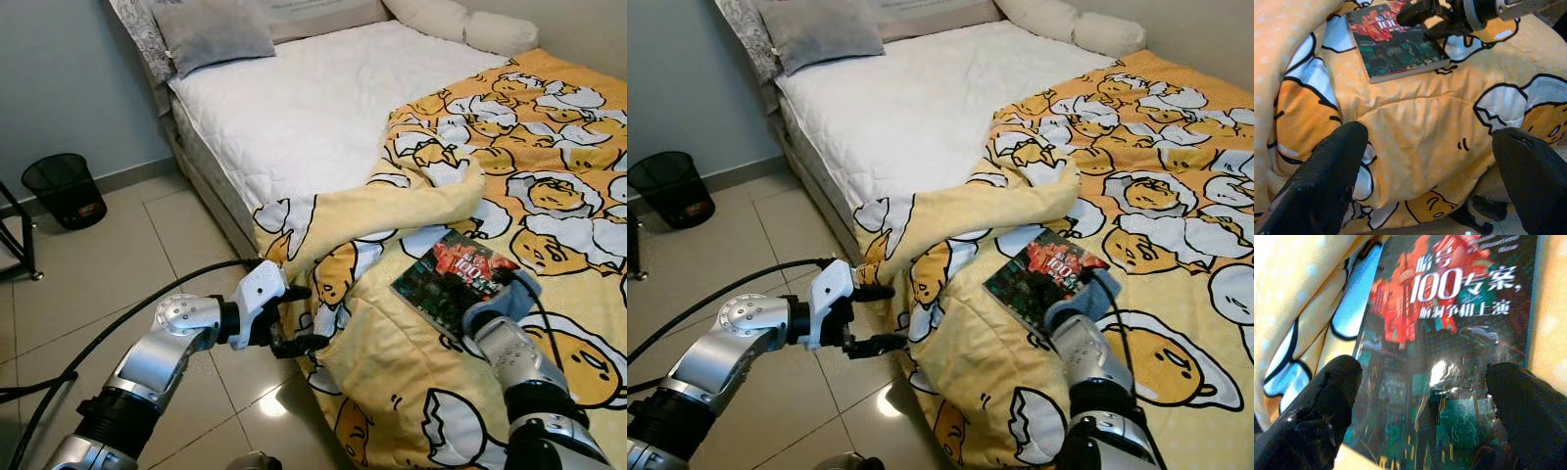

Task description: Clean up the room

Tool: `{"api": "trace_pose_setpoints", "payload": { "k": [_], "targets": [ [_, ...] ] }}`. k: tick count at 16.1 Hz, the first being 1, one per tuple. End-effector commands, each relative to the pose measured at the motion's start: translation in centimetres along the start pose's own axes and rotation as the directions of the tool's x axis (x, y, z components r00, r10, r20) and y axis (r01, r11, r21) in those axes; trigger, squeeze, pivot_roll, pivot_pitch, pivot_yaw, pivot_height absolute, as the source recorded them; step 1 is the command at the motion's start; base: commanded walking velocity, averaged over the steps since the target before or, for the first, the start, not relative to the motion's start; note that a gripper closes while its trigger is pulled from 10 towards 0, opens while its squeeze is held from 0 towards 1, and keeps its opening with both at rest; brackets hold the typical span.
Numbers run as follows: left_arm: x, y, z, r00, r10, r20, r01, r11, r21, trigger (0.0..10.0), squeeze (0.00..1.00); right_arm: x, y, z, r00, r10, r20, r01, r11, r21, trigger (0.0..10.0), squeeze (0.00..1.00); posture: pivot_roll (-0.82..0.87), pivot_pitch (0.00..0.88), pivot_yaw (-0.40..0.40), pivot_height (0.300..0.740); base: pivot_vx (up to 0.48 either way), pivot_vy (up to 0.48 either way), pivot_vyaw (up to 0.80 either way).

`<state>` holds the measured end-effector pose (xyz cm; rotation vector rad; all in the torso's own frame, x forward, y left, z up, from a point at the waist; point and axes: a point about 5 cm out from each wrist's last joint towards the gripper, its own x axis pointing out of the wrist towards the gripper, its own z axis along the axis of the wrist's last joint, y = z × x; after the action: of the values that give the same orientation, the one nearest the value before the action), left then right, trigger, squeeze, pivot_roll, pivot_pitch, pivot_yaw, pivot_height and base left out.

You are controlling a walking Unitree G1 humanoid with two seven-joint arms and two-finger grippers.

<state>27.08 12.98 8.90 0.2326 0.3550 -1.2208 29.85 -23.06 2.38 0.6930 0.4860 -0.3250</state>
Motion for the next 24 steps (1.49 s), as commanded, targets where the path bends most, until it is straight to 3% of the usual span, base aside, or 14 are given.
{"api": "trace_pose_setpoints", "payload": {
  "k": [1, 8, 14, 16, 19, 21, 23, 24],
  "targets": [
    [-0.1, -0.1, 0.4, 1.0, -0.016, 0.012, 0.016, 1.0, 0.012, 10.0, 0.35, 0.1, -0.1, 0.9, 0.999, -0.009, 0.031, 0.008, 1.0, 0.02, 10.0, 0.0, -0.05, 0.0, 0.027, 0.74, 0.0, 0.0, 0.0],
    [-0.1, -0.4, 0.5, 0.998, -0.063, 0.007, 0.063, 0.998, 0.002, 10.0, 0.35, -0.1, -1.1, 2.7, 0.996, -0.008, 0.083, 0.007, 1.0, 0.003, 10.0, 0.0, -0.05, 0.0, 0.023, 0.74, 0.0, 0.0, 0.0],
    [-0.2, -0.4, 0.5, 0.998, -0.062, 0.007, 0.063, 0.998, -0.004, 10.0, 0.35, 0.1, -2.0, -1.0, 0.996, -0.028, -0.081, 0.023, 0.997, -0.069, 10.0, 0.0, -0.04, 0.0, 0.017, 0.74, 0.0, 0.0, 0.0],
    [-0.3, -0.4, 0.5, 0.998, -0.062, 0.004, 0.062, 0.998, -0.004, 10.0, 0.36, 0.1, -1.9, -1.6, 0.994, -0.011, -0.111, 0.01, 1.0, -0.003, 10.0, 0.0, -0.04, 0.0, 0.019, 0.74, 0.0, 0.0, 0.0],
    [-0.4, -0.3, 0.4, 0.998, -0.066, -0.002, 0.066, 0.998, -0.011, 10.0, 0.35, 0.0, -2.2, -3.3, 0.981, -0.003, -0.192, 0.005, 1.0, 0.006, 10.0, 0.0, -0.04, 0.0, 0.031, 0.74, 0.0, 0.0, 0.0],
    [-0.4, -0.3, 0.4, 0.997, -0.071, -0.005, 0.071, 0.997, -0.012, 10.0, 0.36, -0.1, -2.5, -4.4, 0.973, -0.005, -0.231, 0.027, 0.995, 0.093, 10.0, 0.0, -0.03, 0.0, 0.034, 0.74, 0.0, 0.0, 0.0],
    [-0.7, -0.3, 0.5, 0.997, -0.074, -0.016, 0.074, 0.997, -0.008, 10.0, 0.35, 0.0, -1.3, -4.1, 0.976, 0.108, -0.189, -0.047, 0.952, 0.301, 10.0, 0.0, -0.02, 0.0, 0.042, 0.74, 0.0, 0.0, 0.0],
    [-0.9, -0.3, 0.4, 0.997, -0.075, -0.02, 0.075, 0.997, -0.009, 10.0, 0.36, 0.1, -1.1, -4.1, 0.975, 0.127, -0.182, -0.063, 0.944, 0.323, 10.0, 0.0, -0.02, 0.0, 0.044, 0.74, 0.0, 0.0, 0.0]
  ]
}}
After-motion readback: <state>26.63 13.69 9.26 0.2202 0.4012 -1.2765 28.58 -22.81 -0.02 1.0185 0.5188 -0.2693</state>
